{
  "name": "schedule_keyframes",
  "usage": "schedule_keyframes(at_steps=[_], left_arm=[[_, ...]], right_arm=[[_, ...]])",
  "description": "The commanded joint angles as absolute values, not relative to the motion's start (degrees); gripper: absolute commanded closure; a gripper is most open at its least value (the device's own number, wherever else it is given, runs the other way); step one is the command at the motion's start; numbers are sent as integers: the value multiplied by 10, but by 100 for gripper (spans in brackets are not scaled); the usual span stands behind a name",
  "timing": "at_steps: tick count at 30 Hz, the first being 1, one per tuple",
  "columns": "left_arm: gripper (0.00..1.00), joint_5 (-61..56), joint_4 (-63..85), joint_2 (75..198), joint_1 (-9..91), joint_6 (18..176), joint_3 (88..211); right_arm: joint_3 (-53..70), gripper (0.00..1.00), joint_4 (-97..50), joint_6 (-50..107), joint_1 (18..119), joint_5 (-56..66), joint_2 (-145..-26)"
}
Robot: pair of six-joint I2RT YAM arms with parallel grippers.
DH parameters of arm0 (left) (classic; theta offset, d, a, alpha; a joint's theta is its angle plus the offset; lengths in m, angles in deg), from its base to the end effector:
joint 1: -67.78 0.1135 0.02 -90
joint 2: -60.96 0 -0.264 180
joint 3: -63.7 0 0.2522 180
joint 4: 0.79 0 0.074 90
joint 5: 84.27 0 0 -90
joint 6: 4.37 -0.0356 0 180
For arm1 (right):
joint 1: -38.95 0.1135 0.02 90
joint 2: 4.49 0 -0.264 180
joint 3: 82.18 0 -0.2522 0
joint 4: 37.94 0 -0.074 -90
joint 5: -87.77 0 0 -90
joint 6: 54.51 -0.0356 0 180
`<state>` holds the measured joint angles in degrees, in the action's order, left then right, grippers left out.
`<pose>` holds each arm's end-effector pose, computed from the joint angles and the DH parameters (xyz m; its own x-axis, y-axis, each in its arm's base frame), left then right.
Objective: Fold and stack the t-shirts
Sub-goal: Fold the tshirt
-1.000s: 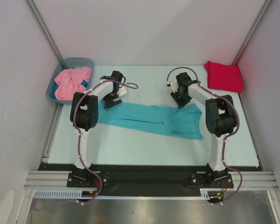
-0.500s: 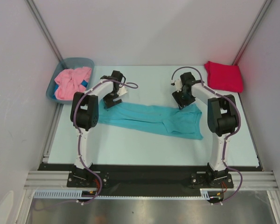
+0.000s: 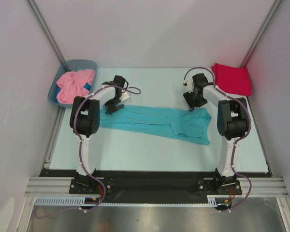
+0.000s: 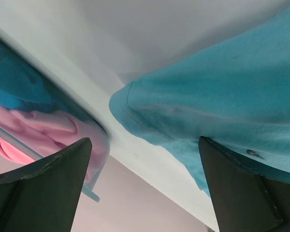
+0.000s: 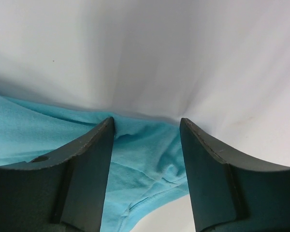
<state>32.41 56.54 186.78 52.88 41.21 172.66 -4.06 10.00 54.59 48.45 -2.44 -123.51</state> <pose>0.4338 -0.0989 0.1526 -0.5860 0.8031 0.1078 0.7305 0.4660 0.4993 0.4293 0.0717 0.1706 -0.7917 -0.4643 -0.3971 -0.4472 0.8832 -0.1410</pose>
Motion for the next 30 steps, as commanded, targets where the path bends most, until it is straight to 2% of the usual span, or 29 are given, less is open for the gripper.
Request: schedule_keyframes(at_steps=[1,18,24,30], left_arm=[[0,319,578,1874,549,431,1683],[0,352,592,1861,549,432,1646],[0,370,559,1825,553,473,1689],[0,455,495,1801,567,458,1718]], right_arm=[[-40,39,78,555,469,-80,-1238],[-23,38,71,564,451,-85,-1224],[-23,38,71,554,452,-71,-1220],[-21,38,74,551,458,-72,-1211]])
